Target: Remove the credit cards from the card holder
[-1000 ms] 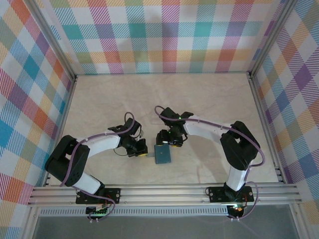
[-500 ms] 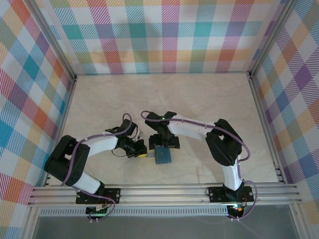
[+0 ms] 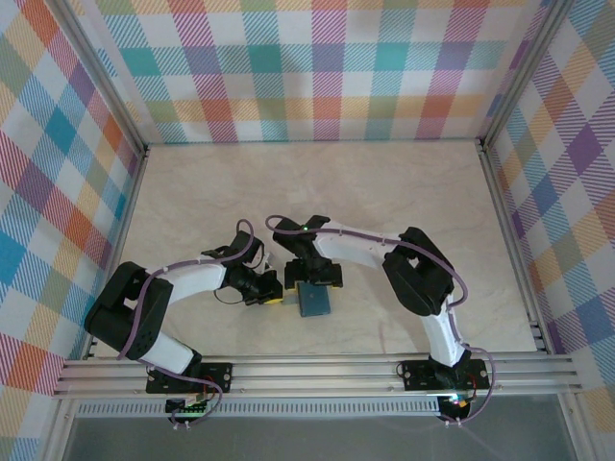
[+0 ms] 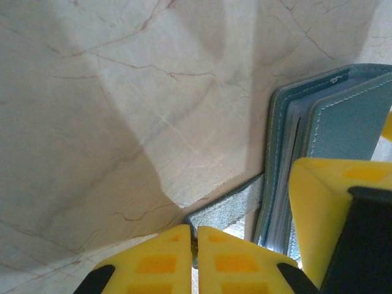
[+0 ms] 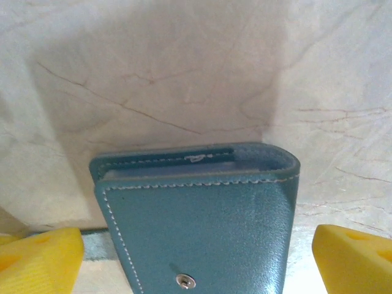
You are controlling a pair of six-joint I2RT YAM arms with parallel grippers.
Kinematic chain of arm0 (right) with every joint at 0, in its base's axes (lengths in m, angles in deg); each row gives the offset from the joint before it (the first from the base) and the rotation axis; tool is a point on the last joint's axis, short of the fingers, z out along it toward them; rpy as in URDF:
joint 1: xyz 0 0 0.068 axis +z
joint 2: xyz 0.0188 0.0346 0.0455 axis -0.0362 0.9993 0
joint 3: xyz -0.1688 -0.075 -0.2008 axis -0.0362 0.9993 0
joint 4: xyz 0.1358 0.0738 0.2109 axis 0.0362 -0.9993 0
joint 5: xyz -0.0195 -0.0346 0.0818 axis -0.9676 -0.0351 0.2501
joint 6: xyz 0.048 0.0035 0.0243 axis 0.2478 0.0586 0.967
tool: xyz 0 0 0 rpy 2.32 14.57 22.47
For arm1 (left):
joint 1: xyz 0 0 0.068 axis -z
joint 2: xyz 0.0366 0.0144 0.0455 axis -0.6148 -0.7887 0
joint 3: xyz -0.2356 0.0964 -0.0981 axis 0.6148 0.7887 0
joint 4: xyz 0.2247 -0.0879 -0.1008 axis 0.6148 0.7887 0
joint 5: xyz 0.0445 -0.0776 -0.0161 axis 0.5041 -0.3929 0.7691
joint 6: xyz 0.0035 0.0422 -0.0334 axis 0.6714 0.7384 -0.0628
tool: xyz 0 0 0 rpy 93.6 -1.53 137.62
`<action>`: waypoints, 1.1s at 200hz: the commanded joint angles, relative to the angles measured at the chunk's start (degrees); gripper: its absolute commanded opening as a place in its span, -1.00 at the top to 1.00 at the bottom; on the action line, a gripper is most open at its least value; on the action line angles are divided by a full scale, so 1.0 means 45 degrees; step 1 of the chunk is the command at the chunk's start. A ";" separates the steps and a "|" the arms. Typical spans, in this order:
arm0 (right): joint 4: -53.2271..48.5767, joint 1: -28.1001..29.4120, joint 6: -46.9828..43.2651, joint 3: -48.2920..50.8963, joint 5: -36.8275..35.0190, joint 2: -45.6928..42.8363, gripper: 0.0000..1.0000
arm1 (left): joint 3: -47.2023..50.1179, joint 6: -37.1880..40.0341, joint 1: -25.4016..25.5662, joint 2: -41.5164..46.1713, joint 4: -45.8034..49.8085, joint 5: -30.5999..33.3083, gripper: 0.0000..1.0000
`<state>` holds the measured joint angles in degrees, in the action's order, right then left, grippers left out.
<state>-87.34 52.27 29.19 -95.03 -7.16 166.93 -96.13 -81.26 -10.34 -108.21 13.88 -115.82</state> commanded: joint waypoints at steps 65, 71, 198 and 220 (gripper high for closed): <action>-0.1412 0.0057 0.0480 -0.1197 -0.1452 0.0809 -0.92 | 0.0301 0.0301 -0.0077 0.0015 0.0422 -0.0117 0.81; -0.1390 0.0053 0.0462 -0.1203 -0.1462 0.0822 -0.92 | 0.0294 0.0294 -0.0078 0.0015 0.0432 -0.0118 0.81; -0.2170 0.0052 0.0456 -0.1255 -0.1949 -0.0023 -0.91 | 0.0193 0.0305 -0.0078 -0.0068 0.0559 -0.0098 0.81; -0.2293 0.0052 0.0456 -0.1254 -0.2039 -0.0108 -0.91 | 0.0182 0.0308 -0.0077 -0.0077 0.0593 -0.0079 0.81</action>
<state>-94.14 52.29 30.66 -99.34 -14.61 168.96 -96.04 -80.80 -10.34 -108.21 13.91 -116.00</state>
